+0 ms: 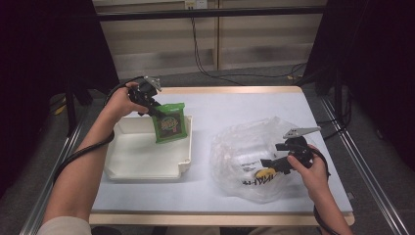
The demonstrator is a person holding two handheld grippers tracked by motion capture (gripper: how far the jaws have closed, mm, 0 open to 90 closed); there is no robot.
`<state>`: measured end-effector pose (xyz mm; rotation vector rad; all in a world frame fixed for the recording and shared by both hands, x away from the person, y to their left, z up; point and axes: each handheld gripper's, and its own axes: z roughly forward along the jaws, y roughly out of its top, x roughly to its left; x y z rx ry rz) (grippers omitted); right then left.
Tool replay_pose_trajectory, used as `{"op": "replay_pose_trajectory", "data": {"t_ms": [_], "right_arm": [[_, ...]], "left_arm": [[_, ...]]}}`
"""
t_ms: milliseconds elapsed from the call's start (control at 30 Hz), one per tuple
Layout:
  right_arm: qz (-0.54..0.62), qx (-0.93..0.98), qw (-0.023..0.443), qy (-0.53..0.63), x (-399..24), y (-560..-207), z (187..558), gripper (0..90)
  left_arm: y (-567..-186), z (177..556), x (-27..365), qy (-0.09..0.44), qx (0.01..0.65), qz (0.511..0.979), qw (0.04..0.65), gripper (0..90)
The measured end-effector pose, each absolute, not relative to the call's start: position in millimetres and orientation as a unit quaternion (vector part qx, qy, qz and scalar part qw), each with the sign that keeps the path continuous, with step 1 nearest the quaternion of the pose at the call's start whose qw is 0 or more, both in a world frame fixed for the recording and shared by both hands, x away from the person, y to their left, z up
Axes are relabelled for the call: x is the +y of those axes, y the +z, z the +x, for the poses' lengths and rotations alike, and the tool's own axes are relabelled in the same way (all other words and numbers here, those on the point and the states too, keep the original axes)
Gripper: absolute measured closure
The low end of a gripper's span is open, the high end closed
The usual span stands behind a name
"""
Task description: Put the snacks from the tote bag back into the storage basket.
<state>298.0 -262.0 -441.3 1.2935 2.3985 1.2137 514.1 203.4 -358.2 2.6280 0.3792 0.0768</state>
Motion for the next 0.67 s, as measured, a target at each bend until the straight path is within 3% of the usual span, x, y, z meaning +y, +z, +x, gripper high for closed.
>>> {"op": "replay_pose_trajectory", "data": {"t_ms": [233, 667], "right_arm": [[0.427, 0.804, 0.082, 0.405, -261.1, -438.6, 297.1, 4.7], [0.418, 0.802, 0.092, 0.417, -256.8, -423.4, 292.0, 4.7]], "left_arm": [[-347.0, 510.8, 223.9, 0.032, 0.239, 0.937, 0.253, 20.2], [-331.2, 478.3, 251.5, 0.030, 0.286, 0.912, 0.292, 10.8]]}}
